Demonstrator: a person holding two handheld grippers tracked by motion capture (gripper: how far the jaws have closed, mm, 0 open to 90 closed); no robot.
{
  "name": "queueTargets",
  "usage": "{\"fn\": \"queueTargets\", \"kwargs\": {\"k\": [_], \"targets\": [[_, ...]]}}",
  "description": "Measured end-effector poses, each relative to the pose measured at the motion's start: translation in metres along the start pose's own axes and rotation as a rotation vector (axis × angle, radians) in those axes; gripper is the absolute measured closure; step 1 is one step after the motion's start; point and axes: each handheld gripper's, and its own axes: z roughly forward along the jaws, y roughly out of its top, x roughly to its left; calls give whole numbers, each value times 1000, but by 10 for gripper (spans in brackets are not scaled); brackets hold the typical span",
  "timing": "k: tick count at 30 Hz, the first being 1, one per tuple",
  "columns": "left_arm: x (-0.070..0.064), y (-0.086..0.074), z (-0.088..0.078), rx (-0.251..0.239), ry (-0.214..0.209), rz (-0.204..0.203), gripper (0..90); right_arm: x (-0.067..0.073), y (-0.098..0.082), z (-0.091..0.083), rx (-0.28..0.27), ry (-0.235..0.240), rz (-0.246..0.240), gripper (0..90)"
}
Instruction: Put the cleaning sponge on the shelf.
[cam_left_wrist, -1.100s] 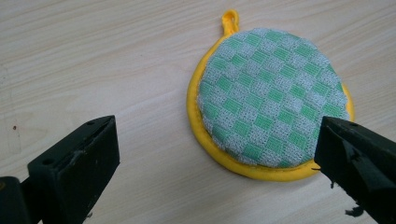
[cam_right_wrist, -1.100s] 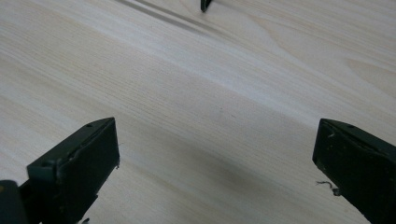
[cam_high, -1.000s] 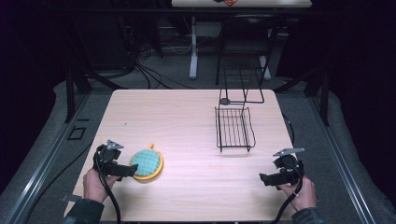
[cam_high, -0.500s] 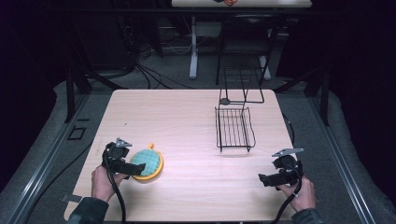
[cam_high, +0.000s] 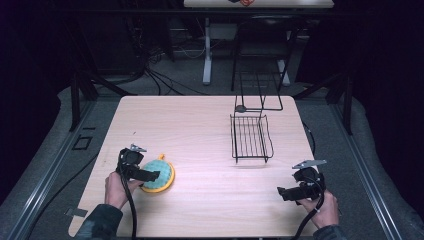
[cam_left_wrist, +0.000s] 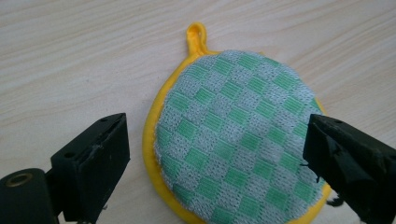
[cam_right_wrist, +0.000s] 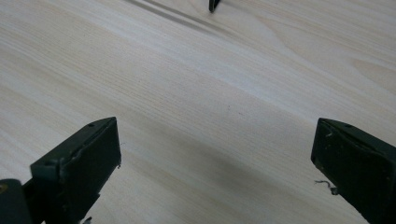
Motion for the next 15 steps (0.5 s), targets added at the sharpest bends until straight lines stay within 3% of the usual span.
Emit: {"fn": "queueTargets", "kwargs": {"k": [6,11,15], "targets": [[5,2,4,2,-6,-14,153,-1,0,0,-5,0,1,10],[16,7,-2,-62,-12,-66,234,0,0,-1,-7,1,-1,10],[21,14,4,-58,-17,-78,284,0,0,-1,-7,1,0,10]]}}
